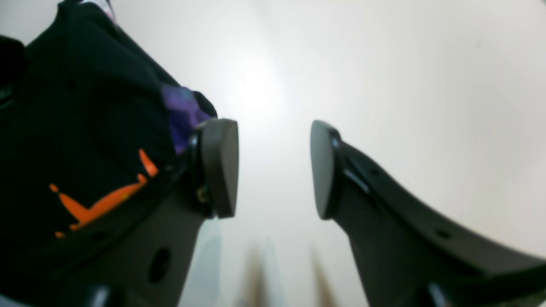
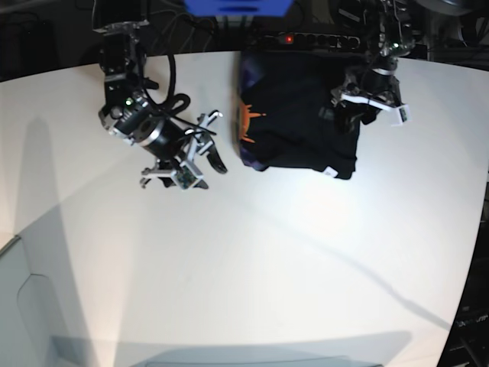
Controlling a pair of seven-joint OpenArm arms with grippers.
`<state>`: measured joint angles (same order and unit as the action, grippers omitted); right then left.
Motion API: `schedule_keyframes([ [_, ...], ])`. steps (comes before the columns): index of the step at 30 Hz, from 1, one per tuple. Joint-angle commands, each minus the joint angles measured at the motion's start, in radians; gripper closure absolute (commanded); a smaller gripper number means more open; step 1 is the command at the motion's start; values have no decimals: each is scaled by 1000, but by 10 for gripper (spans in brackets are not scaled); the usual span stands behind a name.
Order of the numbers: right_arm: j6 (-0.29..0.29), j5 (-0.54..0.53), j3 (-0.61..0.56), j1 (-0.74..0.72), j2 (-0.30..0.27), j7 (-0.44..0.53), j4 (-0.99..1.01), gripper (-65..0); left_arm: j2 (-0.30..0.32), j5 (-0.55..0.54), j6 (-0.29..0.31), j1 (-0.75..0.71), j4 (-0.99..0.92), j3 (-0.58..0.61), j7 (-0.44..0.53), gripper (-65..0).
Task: Fold the T-shirt properly
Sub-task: 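Open the right gripper and pull it back from the bundle, then push the bundle away from the robot with the left gripper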
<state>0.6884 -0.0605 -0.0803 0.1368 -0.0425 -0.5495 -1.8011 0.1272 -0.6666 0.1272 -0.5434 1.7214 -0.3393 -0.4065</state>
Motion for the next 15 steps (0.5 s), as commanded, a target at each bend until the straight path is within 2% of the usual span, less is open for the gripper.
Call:
schedule_keyframes([
  [1, 10, -19, 18, -10, -3, 27, -21, -280, 9, -8, 7, 16, 6, -4, 22, -307],
  [4, 10, -20, 75, -10, 0, 27, -36, -280, 12, -8, 7, 22, -31, -2, 22, -160],
  [8, 10, -22, 138, -18, 0, 27, -56, -280, 15, 1, 7, 47, -48, 24, 22, -66],
  [10, 10, -20, 173, -22, 0, 27, -58, -280, 15, 1, 7, 50, -47, 35, 22, 0],
  [12, 10, -20, 219, -32, 0, 27, -67, -280, 45, 3, 7, 67, -45, 69, 22, -2],
  [15, 10, -19, 310, -42, 5, 27, -68, -280, 133, 3, 7, 116, -65, 179, 22, -1],
])
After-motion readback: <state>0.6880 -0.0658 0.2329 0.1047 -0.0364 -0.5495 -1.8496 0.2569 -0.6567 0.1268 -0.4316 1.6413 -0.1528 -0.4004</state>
